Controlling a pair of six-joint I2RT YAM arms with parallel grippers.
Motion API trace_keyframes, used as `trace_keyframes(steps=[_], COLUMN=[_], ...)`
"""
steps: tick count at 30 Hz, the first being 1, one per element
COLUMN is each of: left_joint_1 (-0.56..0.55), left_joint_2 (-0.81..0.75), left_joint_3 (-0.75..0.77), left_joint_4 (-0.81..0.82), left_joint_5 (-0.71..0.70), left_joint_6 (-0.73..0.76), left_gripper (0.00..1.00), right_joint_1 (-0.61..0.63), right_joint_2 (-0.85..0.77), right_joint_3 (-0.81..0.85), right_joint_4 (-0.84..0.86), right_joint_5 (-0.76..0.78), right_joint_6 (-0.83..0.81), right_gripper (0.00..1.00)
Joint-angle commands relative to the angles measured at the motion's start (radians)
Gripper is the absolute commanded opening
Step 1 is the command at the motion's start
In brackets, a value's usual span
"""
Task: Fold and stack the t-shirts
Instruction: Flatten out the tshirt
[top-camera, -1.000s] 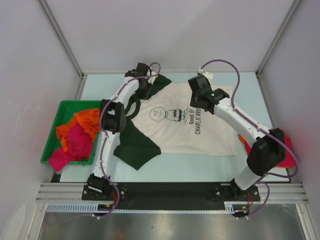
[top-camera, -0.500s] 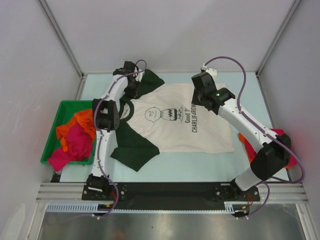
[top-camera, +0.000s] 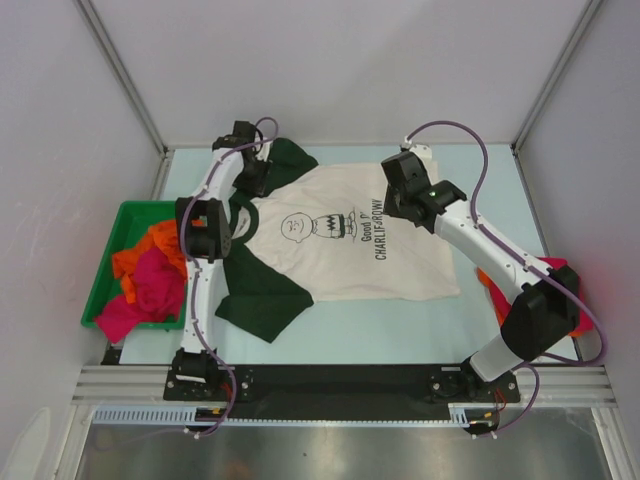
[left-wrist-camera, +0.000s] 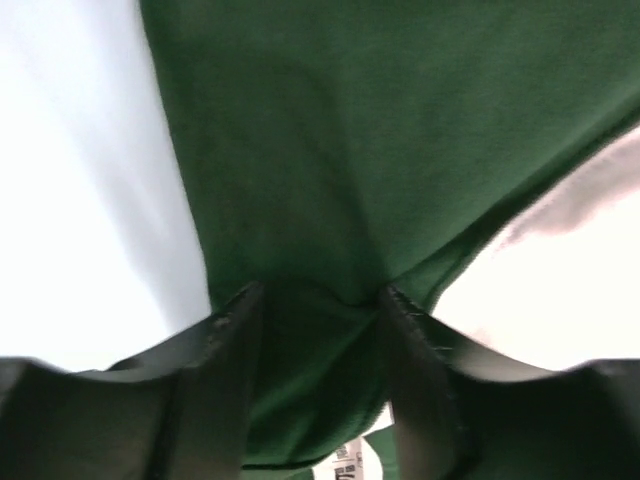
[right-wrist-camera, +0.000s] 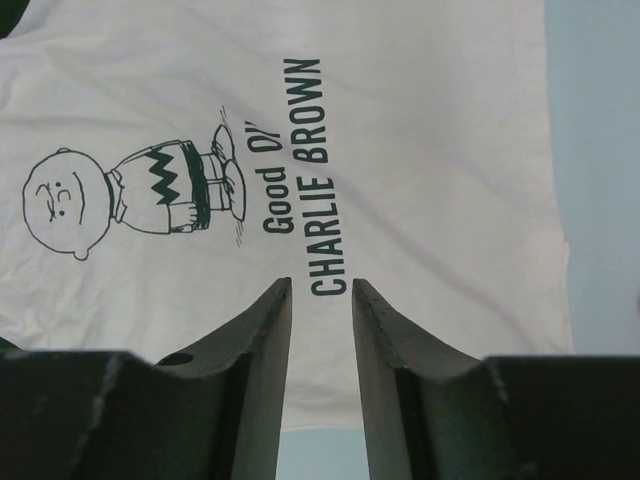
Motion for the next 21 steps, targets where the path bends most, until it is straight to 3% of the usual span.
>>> trace_keyframes(steps=[1, 5, 8, 17, 21], left_joint_1=[0.036, 0.036, 0.036, 0.028, 0.025], left_joint_2=[-0.149, -0.363, -0.548, -1.073, -1.272], left_joint_3=[-0.083, -0.258, -0.4, -0.979, -1.105], left_joint_4=[0.043, 0.117, 0.138, 0.171, 0.08], left_joint_5=[-0.016, 0.05, 0.071, 0.095, 0.088], left_joint_6=[-0.039, -0.099, -0.122, -0.086, -0.03], left_gripper=[0.62, 0.76, 0.75, 0.7, 0.7], right_joint_1=[0.001, 0.002, 0.004, 0.028, 0.045], right_joint_2=[-0.034, -0.06, -0.087, -0.264, -0.308], right_joint_3=[-0.008, -0.017, -0.045, -0.247, -0.302], right_joint_4=[0.015, -0.001, -0.019, -0.03, -0.037], right_joint_5=[0.044, 0.095, 0.104, 0.097, 0.1], right_joint_6=[0.001, -0.012, -0.006, 0.066, 0.089], right_gripper=[0.41, 0.62, 0.7, 0.67, 0.67])
